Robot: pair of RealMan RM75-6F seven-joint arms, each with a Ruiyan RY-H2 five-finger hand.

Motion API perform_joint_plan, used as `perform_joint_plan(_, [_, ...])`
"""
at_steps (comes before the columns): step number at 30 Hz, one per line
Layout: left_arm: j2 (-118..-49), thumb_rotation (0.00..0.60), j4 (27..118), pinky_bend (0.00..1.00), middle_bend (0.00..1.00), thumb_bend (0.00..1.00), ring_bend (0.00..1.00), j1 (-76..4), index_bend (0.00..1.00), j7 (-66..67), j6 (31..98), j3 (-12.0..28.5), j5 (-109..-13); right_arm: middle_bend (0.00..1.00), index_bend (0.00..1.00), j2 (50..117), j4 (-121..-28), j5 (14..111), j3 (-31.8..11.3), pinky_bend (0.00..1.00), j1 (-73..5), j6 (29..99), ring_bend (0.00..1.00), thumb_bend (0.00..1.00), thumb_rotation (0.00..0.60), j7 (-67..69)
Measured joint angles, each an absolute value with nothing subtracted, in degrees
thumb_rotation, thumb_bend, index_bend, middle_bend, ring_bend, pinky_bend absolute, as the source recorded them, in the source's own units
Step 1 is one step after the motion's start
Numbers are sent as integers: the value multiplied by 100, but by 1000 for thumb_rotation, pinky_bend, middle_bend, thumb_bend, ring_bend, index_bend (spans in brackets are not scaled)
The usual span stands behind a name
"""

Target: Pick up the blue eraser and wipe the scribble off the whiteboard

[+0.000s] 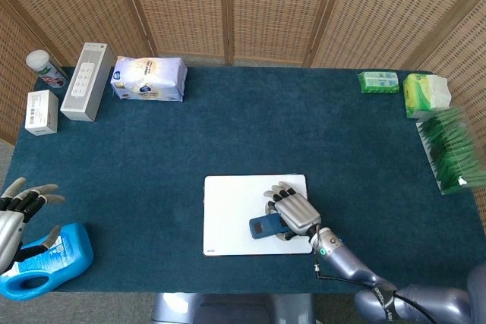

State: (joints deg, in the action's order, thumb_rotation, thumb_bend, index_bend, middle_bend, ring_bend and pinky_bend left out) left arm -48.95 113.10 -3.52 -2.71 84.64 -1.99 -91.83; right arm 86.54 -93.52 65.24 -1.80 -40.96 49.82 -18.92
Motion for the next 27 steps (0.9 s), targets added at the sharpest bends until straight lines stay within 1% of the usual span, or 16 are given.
perform_joint_plan(15, [-4890, 600, 11269, 57, 237, 428, 224, -323, 309, -324, 8483, -201, -9159, 167, 554, 8810, -8890, 6179, -628, 0, -4462, 4652, 0, 216, 600, -1801])
perform_joint_plan(18, [-4890, 600, 11268, 57, 236, 429, 224, -320, 309, -324, 8485, -199, -9153, 167, 555, 8816, -8836, 6126, -616, 0, -4467, 4623, 0, 214, 600, -1783])
perform_joint_plan(21, [-4890, 600, 11270, 57, 236, 428, 223, -332, 309, -319, 8479, -186, -9154, 168, 555, 8807, -8853, 6098, -518, 0, -4415, 4640, 0, 216, 600, -1799])
perform_joint_plan(27, [-4892, 600, 11292, 57, 236, 428, 224, -372, 309, -298, 8440, -165, -9168, 173, 554, 8720, -9129, 6143, -341, 0, -4309, 4798, 0, 214, 600, -1963])
